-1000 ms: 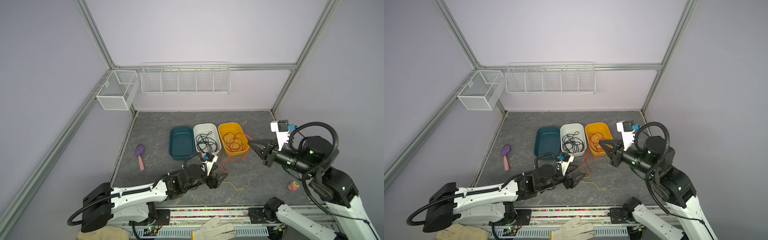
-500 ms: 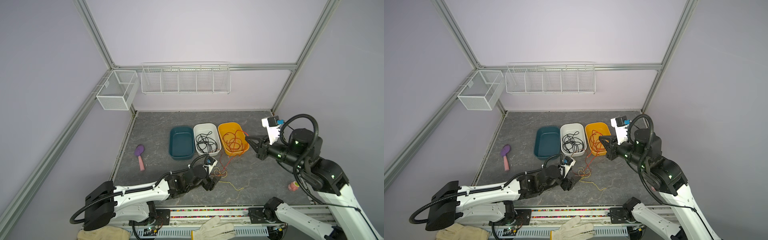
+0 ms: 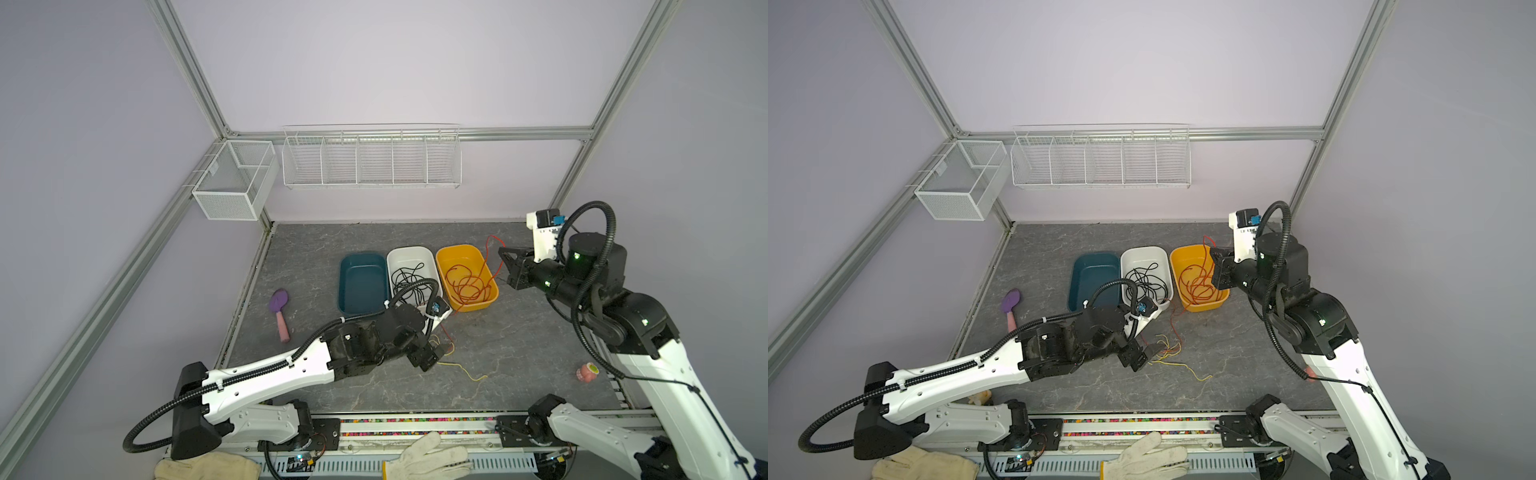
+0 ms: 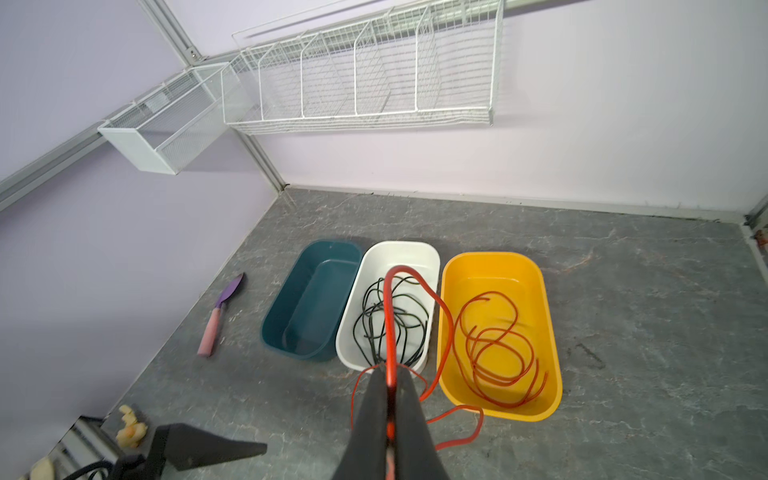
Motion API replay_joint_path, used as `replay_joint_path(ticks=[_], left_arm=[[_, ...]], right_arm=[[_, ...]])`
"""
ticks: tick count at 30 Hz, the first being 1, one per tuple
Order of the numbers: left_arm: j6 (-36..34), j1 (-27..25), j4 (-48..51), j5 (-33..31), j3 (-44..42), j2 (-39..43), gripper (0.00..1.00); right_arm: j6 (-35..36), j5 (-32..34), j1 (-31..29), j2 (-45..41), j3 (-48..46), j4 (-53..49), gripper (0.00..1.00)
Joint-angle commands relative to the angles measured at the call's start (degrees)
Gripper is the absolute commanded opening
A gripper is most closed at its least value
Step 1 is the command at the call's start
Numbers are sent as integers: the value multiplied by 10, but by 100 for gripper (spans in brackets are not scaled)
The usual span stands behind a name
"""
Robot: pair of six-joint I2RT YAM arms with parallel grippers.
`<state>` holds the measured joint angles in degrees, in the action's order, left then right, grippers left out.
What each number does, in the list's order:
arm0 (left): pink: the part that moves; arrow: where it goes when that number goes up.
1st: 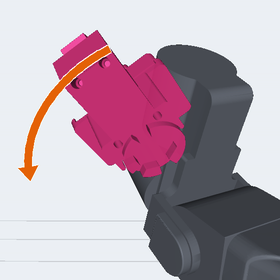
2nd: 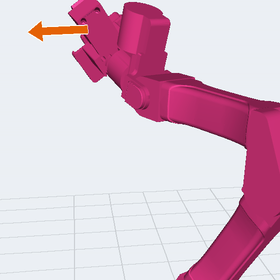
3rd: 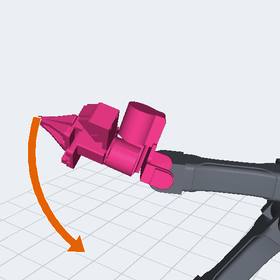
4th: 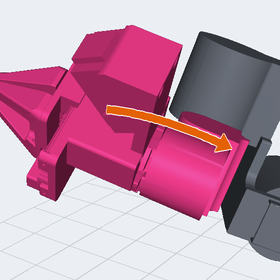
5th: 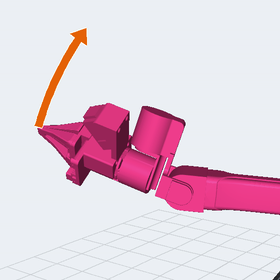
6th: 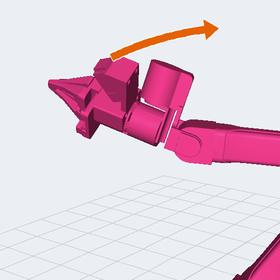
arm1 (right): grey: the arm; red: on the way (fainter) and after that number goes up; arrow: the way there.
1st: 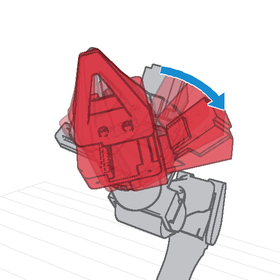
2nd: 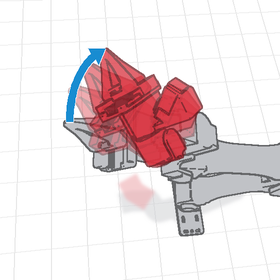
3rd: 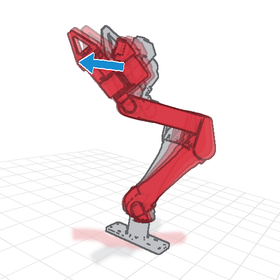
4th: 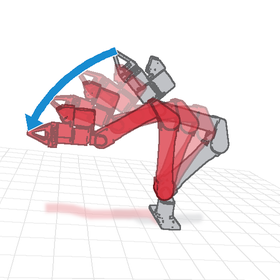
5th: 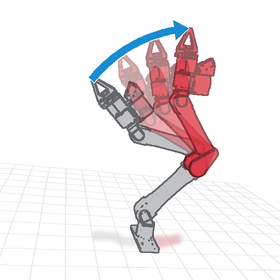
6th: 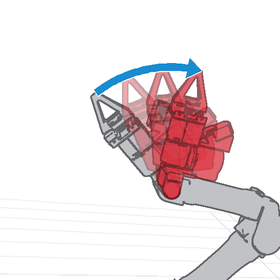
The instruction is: Untangle the cables
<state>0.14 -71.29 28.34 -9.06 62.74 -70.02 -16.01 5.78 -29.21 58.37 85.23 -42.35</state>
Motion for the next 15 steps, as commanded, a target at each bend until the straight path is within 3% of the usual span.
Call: replay_joint_path(ticks=[1, 6, 11, 15], left_arm=[[-93, -2, 69, -8, 23, -15, 97], [-192, -2, 42, -8, 2, -14, 100], [-313, -2, 10, -11, -50, -13, 100], [-344, -1, -63, -72, -105, -16, 99]], right_arm=[[24, 58, 4, 16, 26, 9, 6], [56, 123, 6, 42, 55, 23, 6], [63, 135, 11, 90, 86, 24, 6], [72, 155, 18, 129, 105, 33, 6]])
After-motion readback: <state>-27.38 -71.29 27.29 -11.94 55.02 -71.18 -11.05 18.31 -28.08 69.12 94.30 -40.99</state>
